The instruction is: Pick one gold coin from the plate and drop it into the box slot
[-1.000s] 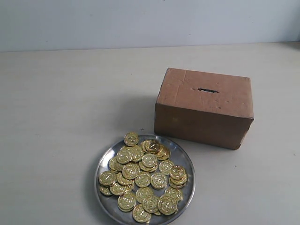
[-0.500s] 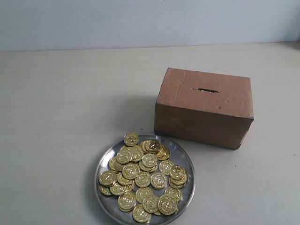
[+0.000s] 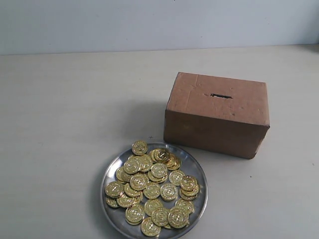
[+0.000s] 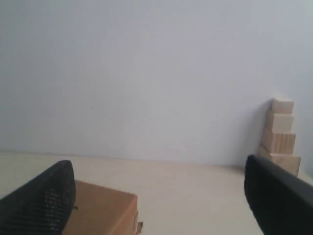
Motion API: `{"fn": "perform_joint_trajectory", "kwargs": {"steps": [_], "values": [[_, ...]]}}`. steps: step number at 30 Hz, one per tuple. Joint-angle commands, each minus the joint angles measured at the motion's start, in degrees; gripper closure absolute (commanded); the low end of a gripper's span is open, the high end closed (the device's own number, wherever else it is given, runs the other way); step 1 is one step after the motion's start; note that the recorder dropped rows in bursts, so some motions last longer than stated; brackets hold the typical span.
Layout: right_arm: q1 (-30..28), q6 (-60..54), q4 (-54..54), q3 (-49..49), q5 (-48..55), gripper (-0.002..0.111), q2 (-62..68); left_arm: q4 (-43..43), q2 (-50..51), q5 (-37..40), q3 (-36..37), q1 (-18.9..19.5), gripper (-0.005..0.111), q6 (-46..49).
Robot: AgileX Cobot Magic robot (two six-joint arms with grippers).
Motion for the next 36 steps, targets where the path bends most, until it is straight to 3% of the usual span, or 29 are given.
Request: {"fn": "perform_joint_trajectory", "kwargs": {"steps": [1,5,8,11,13,17,18,21,25,36], "values": [[-0.3,0.2,1.4,5.1,-0.9,0.02,-0.3,0.3,-0.2,0.4,3.1,0.2,0.107,0.0],[-0.3,0.2,1.4,7.8,-0.8,0.02,-0.3,27.3,-0.2,0.4,3.8,0.2,0.107,0.0],[-0.3,0.2,1.4,9.9,-0.8,0.02,-0.3,35.9,-0.2,0.4,3.8,0.2,0.107,0.0],[-0.3,0.2,1.4,10.1,0.5,0.02,-0.3,54.3,-0.2,-0.1,5.4,0.2,0.107,0.0],[-0.3,0.2,1.4,10.1,0.8,0.02,-0.3,61.7,-0.2,-0.1,7.3,0.2,0.107,0.0],[-0.3,0.2,1.4,10.1,0.8,0.02,-0.3,64.4,-0.2,-0.1,10.4,0.2,0.107,0.0],[-0.3,0.2,1.4,10.1,0.8,0.02,-0.3,64.7,-0.2,4.0,10.4,0.2,0.107,0.0],[-0.3,0.2,1.4,10.1,0.9,0.02,-0.3,64.9,-0.2,5.0,10.4,0.2,0.107,0.0],[-0.3,0.2,1.4,10.1,0.9,0.02,-0.3,75.3,-0.2,4.9,10.4,0.2,0.107,0.0],[-0.3,0.2,1.4,10.1,0.8,0.02,-0.3,75.3,-0.2,4.9,10.4,0.2,0.107,0.0]]}}
